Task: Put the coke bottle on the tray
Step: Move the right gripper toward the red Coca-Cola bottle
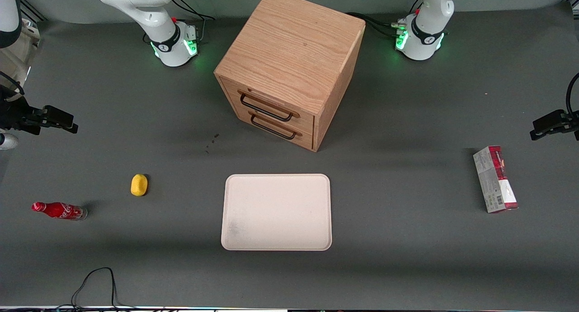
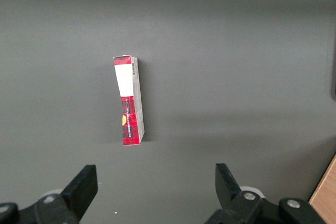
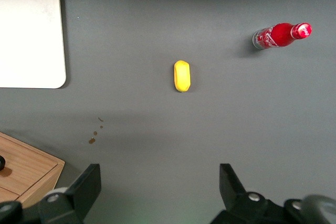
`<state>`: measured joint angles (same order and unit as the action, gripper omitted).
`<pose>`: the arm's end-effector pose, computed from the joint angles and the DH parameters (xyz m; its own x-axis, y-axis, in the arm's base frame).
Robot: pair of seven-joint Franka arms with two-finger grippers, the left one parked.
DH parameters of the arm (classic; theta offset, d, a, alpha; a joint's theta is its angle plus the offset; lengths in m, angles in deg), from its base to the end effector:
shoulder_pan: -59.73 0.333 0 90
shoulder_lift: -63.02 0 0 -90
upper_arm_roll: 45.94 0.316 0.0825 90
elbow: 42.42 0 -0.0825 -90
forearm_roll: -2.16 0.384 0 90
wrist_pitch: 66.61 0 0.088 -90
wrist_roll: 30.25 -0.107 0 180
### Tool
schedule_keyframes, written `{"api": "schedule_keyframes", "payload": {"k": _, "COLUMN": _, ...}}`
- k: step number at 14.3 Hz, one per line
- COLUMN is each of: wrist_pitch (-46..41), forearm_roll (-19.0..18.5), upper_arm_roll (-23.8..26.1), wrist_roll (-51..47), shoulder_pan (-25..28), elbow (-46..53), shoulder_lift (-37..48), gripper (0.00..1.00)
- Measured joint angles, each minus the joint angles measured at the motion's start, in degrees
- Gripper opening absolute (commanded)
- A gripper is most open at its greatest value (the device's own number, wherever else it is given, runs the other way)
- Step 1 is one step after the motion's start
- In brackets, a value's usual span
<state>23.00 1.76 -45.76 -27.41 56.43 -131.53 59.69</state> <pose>0.5696 -0.0319 0.5985 0.9988 -0.0049 -0.0496 -0.0047 -1.0000 0.0043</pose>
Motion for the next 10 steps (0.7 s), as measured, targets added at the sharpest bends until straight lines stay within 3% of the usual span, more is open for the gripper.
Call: {"api": "schedule_keyframes", "payload": {"k": 10, "wrist_pitch": -0.6, "forearm_roll": 0.0, "upper_arm_roll": 0.0, "wrist_roll": 0.0, "shoulder_pan": 0.0, "elbow": 0.0, "shoulder_lift": 0.0, "gripper": 1.00}}
